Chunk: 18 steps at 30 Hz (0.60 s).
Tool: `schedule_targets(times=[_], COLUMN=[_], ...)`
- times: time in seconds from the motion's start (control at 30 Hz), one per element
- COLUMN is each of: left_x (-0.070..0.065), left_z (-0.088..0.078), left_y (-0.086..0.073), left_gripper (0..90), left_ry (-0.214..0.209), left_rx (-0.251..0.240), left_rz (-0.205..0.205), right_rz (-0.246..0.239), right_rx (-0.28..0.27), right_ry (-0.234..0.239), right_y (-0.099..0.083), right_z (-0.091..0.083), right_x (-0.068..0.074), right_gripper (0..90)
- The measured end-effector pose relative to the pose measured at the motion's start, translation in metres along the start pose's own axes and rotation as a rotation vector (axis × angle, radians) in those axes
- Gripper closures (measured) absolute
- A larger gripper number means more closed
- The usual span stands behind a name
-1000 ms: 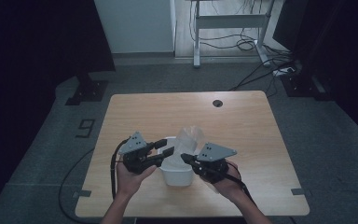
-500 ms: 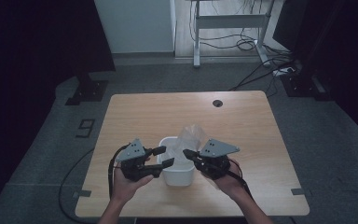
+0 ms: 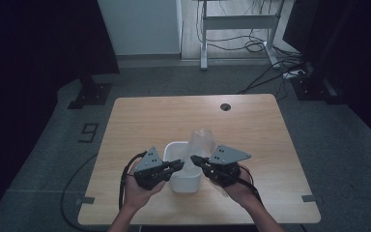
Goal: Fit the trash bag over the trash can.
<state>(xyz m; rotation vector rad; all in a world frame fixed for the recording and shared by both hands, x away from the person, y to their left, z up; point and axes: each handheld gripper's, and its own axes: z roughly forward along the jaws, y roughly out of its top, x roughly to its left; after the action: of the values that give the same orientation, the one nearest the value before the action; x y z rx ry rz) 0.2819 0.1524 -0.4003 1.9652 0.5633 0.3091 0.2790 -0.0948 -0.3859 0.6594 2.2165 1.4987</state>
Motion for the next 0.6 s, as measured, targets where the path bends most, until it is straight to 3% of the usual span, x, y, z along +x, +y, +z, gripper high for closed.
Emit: schedule_targets(times=[0.23, 0.4, 0.6], left_x=[0.007, 0.013, 0.014], left_z=[-0.023, -0.033, -0.037], left_y=[-0.009, -0.023, -0.037], left_gripper=[88.9, 88.6, 88.1], left_ry=[0.038, 0.022, 0.015], left_rx=[-0.071, -0.085, -0.082], left_rz=[-0.051, -0.101, -0.125], right_rz=[0.036, 0.067, 0.097], right_rx=[0.021, 0.044, 0.068], right_ry=[-0.049, -0.073, -0.098], right_y=[-0.007, -0.015, -0.028], right_z=[-0.011, -0.013, -0.016], right_x=[-0.013, -0.021, -0.026], right_gripper=[89.2, 89.2, 89.2])
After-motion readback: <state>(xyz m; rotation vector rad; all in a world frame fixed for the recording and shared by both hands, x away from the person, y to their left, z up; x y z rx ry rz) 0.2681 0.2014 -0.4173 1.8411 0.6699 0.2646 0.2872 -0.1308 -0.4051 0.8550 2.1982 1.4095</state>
